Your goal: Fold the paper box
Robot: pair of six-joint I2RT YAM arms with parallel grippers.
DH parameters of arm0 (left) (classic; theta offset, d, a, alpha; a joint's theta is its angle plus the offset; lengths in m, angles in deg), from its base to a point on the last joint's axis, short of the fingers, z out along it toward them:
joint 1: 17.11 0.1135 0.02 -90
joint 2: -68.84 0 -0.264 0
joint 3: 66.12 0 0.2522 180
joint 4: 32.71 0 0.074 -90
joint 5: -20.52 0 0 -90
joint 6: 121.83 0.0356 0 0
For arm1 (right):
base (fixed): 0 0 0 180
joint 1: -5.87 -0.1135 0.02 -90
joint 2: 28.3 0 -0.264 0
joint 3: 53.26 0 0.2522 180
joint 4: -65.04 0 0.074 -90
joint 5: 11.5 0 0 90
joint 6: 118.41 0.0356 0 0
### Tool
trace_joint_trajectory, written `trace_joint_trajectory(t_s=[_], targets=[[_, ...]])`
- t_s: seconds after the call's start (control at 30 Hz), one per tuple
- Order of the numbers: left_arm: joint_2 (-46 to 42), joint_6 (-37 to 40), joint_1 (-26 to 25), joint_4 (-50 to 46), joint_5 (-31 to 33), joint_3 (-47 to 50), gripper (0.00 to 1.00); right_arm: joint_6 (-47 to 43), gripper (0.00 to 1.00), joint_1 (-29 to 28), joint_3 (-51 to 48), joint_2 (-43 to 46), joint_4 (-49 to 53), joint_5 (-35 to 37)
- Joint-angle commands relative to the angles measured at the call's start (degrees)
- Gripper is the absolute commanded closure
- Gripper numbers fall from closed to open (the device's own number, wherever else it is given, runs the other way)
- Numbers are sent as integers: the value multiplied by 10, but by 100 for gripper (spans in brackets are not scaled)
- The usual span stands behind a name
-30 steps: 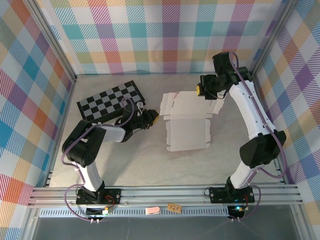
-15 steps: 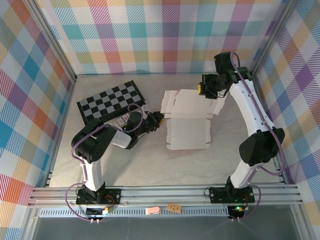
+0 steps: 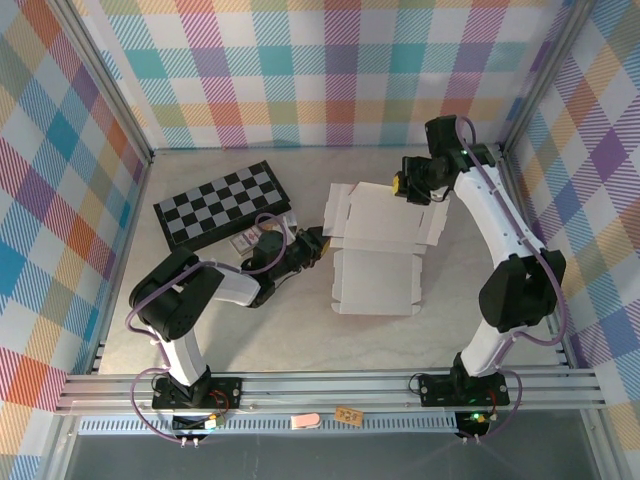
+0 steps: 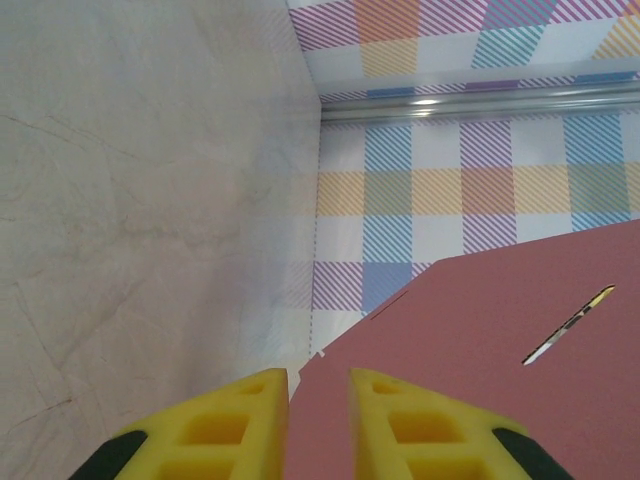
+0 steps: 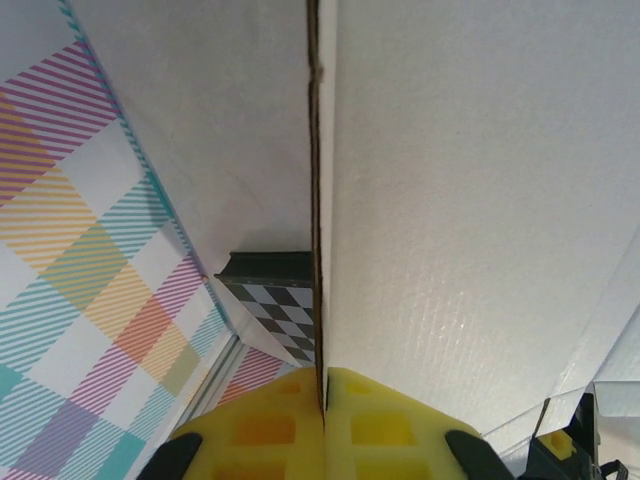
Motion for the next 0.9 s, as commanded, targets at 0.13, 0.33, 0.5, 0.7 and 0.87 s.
trace_joint_trajectory(t_s=[0.13, 0.33, 0.5, 0.7, 0.87], targets=[[-15, -10, -7, 1, 16, 16, 77, 11, 100, 8, -4, 24, -21, -10], [-12, -15, -8, 13, 13, 8, 76, 9, 100, 10, -8, 26, -23, -11], [-36, 1, -9, -14, 13, 0, 75, 11, 100, 12, -7, 22, -28, -12], [-74, 41, -26, -99, 17, -19, 75, 17, 100, 12, -15, 19, -38, -12], [-96, 88, -39, -175, 23, -41, 74, 18, 100, 10, -15, 21, -37, -13]])
